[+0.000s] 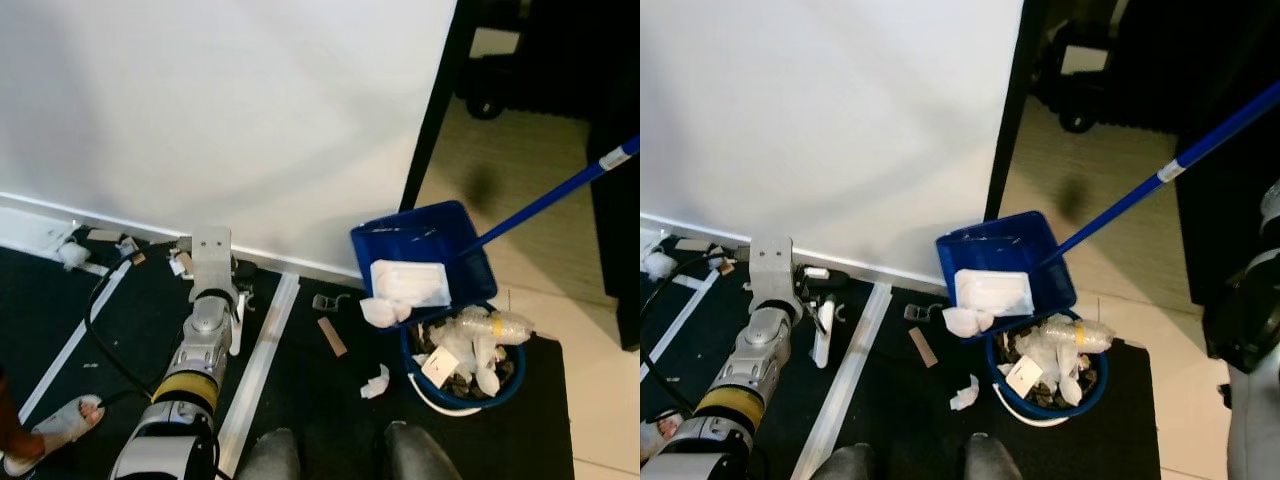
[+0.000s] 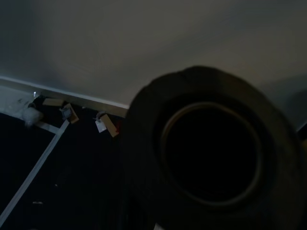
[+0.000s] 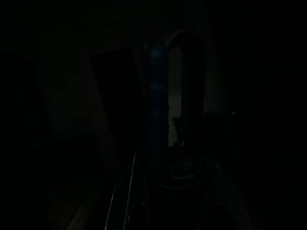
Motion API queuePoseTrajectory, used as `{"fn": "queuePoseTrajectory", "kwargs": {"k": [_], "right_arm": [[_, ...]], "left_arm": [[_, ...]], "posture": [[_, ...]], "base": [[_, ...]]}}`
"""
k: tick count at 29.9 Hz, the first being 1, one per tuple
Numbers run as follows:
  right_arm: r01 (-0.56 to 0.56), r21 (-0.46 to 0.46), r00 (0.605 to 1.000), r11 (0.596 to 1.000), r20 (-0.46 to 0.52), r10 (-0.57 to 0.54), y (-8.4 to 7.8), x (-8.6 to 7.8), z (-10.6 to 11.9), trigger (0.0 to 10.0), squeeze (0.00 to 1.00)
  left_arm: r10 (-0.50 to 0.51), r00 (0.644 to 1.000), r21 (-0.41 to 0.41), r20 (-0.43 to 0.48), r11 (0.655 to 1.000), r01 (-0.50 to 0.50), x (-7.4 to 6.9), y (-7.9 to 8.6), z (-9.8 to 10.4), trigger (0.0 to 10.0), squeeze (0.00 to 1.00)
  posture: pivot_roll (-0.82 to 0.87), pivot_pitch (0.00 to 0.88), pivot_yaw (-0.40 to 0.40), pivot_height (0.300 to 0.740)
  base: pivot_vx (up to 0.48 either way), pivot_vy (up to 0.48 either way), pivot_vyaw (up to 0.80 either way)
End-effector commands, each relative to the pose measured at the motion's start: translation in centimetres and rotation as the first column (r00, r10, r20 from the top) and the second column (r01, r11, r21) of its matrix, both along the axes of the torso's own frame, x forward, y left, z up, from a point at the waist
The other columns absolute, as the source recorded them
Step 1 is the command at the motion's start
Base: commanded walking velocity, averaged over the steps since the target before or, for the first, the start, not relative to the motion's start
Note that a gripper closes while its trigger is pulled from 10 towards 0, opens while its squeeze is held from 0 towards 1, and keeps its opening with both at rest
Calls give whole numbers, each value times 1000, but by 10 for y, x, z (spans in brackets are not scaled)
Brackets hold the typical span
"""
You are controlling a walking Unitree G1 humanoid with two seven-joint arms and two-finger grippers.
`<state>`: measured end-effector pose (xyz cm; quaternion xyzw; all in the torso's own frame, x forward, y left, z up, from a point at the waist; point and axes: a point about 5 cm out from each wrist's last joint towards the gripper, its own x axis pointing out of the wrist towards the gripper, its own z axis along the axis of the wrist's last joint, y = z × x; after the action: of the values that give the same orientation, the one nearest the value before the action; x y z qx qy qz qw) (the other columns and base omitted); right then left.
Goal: Sweep floor
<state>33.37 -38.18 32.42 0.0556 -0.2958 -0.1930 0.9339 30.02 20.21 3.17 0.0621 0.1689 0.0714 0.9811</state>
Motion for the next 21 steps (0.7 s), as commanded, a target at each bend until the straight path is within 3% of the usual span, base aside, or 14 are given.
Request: {"fn": "queuePoseTrajectory", "kwargs": {"k": [1,8,10,17,21], "right_arm": [[38,-106,999,994,23,-36,-1,-6,15,10000,0],[56,-286,998,957,-9,-61,5,-8,24,10000,0],[51,-380,998,923,-20,-63,13,-6,25,10000,0],[48,-493,999,869,4,-53,31,-2,18,10000,0],[48,-555,999,831,48,-26,52,2,5,10000,0]], "left_arm": [[-11,999,-25,-46,1000,10,-6,-4,-9,10000,0],[-64,997,-13,-50,998,63,-6,-10,-9,10000,0],[-73,996,-22,-48,997,72,-6,-12,-9,10000,0],[-76,996,-40,-48,996,74,-6,-13,-10,10000,0],[-88,995,-39,-48,996,86,-7,-16,-10,10000,0]], "posture": [[1,9,-60,740],[-1,13,-54,740],[-5,19,-50,740],[-9,29,-43,740],[-11,35,-38,740]], "base": [[0,0,0],[0,0,0],[0,0,0],[0,0,0],[0,0,0]]}}
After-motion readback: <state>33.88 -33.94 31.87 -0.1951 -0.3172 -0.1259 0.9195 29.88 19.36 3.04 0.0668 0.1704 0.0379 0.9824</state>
